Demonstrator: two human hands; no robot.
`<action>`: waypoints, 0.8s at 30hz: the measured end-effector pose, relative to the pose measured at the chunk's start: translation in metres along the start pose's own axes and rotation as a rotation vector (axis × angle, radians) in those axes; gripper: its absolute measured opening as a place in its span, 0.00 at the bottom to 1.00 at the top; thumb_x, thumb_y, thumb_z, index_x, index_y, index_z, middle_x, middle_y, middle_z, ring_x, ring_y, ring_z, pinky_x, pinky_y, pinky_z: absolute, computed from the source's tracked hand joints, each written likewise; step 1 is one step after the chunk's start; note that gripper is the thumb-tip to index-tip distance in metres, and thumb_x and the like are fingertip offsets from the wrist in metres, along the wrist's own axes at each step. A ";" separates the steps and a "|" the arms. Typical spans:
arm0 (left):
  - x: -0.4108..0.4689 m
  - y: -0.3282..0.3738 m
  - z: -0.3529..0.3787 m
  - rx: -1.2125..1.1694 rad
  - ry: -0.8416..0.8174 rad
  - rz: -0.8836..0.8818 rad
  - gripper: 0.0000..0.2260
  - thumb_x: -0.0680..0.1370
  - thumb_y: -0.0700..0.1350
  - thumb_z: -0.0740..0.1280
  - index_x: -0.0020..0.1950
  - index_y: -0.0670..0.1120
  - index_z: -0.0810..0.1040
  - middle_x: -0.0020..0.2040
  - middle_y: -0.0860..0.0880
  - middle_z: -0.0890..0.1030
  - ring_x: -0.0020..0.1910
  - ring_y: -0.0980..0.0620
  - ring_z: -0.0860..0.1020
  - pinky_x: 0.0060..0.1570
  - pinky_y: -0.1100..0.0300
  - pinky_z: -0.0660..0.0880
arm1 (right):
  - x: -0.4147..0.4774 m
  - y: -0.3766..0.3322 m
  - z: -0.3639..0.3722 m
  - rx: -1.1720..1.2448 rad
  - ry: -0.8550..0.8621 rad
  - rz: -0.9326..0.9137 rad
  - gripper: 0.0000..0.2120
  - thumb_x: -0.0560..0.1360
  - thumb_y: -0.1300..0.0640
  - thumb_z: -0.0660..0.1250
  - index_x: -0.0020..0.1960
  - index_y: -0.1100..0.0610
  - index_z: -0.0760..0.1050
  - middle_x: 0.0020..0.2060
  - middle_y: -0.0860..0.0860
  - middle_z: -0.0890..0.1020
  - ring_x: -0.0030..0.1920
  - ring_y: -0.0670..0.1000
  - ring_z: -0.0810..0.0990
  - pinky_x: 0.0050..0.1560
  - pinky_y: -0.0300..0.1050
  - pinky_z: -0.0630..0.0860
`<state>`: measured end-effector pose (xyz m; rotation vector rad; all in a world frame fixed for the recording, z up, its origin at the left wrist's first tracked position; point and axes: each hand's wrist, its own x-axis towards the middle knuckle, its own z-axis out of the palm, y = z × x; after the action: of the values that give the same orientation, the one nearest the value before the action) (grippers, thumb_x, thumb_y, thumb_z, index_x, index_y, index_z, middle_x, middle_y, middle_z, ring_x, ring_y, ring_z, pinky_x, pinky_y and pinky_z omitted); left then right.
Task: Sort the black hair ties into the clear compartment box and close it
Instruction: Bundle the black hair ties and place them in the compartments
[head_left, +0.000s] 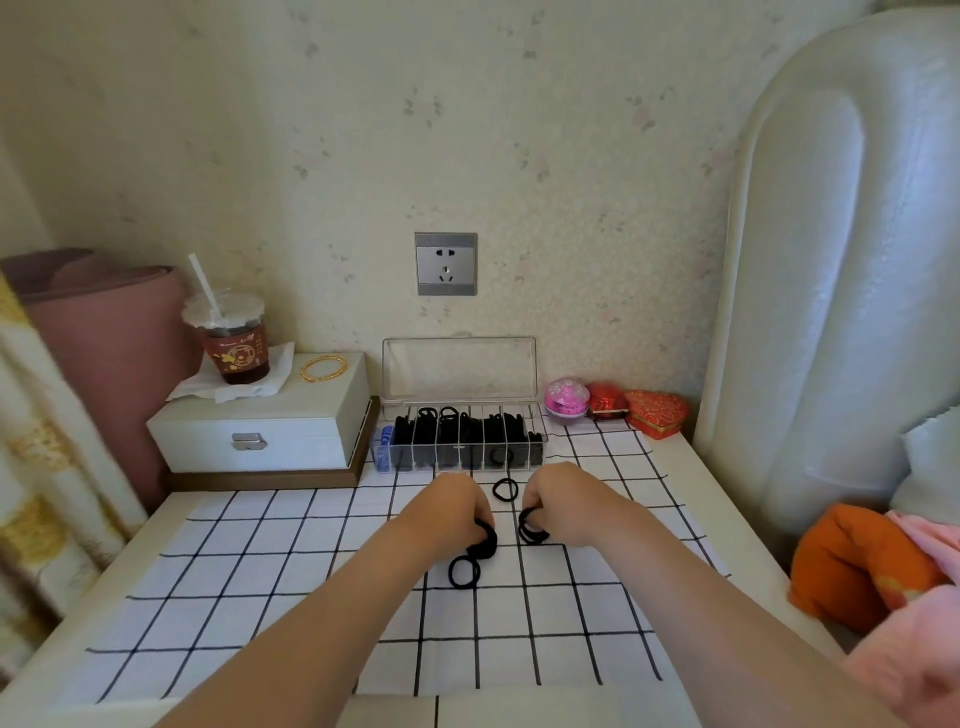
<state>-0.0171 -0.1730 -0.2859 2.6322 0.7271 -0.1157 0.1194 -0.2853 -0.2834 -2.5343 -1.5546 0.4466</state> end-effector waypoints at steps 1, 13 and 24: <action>0.001 0.002 0.000 0.035 -0.010 -0.005 0.11 0.77 0.40 0.68 0.56 0.47 0.85 0.54 0.49 0.85 0.52 0.51 0.81 0.56 0.59 0.78 | 0.003 -0.001 0.000 0.015 0.027 -0.012 0.07 0.77 0.59 0.66 0.48 0.57 0.84 0.46 0.56 0.85 0.48 0.57 0.83 0.51 0.50 0.80; -0.014 -0.038 -0.032 -0.160 0.036 -0.009 0.10 0.80 0.41 0.66 0.60 0.48 0.79 0.58 0.50 0.80 0.55 0.53 0.78 0.58 0.62 0.75 | 0.026 -0.019 0.014 -0.120 0.060 0.019 0.07 0.78 0.55 0.66 0.47 0.57 0.79 0.43 0.53 0.81 0.45 0.56 0.79 0.41 0.45 0.71; -0.030 -0.055 -0.019 -0.026 0.011 -0.012 0.15 0.78 0.37 0.67 0.62 0.49 0.83 0.61 0.50 0.82 0.60 0.52 0.79 0.61 0.63 0.73 | 0.014 -0.046 0.002 0.044 0.029 -0.082 0.09 0.75 0.55 0.67 0.43 0.60 0.82 0.42 0.56 0.84 0.42 0.57 0.82 0.42 0.50 0.79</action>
<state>-0.0714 -0.1368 -0.2826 2.6059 0.7433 -0.0948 0.0859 -0.2520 -0.2761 -2.4235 -1.6128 0.4268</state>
